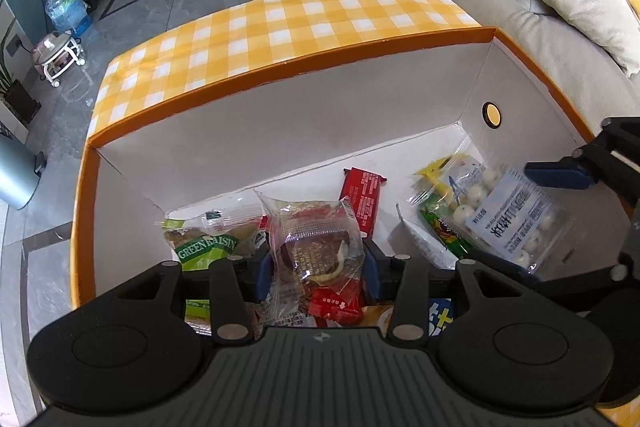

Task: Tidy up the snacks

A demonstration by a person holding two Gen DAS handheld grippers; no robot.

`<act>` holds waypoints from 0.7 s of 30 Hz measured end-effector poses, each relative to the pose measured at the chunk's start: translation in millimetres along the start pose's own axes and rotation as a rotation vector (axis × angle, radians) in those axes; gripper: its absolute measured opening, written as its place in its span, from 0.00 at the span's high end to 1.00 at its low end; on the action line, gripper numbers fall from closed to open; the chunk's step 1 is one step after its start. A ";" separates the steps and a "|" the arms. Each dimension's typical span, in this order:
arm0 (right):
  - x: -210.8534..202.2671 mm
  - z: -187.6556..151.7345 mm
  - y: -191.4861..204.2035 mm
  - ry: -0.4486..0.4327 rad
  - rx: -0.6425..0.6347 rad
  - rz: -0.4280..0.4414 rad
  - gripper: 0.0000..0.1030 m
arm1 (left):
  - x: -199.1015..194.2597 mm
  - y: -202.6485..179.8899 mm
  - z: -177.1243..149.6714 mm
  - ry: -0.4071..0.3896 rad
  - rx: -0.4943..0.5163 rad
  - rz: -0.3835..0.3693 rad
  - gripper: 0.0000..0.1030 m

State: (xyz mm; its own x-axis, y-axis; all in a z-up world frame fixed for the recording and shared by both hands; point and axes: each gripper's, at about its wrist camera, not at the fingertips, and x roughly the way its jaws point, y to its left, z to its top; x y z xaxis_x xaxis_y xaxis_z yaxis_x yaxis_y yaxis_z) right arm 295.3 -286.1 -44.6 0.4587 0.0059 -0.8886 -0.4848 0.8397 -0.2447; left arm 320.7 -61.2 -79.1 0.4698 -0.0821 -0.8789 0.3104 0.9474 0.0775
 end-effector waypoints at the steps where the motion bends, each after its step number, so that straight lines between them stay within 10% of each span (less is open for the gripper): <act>1: -2.9 0.1 -0.9 -0.002 -0.003 -0.003 0.41 | -0.6 0.0 -0.1 -0.004 0.000 0.004 0.50; 5: -23.8 -3.2 -3.4 -0.043 -0.004 0.002 0.23 | -3.9 -3.6 -3.4 -0.011 0.023 0.027 0.46; 21: -153.4 -39.1 -35.1 -0.297 0.143 -0.101 0.04 | -110.3 -3.6 -0.9 -0.258 -0.039 -0.005 0.13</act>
State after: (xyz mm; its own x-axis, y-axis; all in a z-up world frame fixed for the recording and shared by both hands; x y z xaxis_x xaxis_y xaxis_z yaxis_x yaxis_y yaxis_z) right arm 212.8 -337.7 85.0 0.7060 0.0588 -0.7058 -0.3263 0.9115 -0.2505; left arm 267.0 -55.4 17.1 0.6654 -0.1582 -0.7295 0.2835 0.9576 0.0509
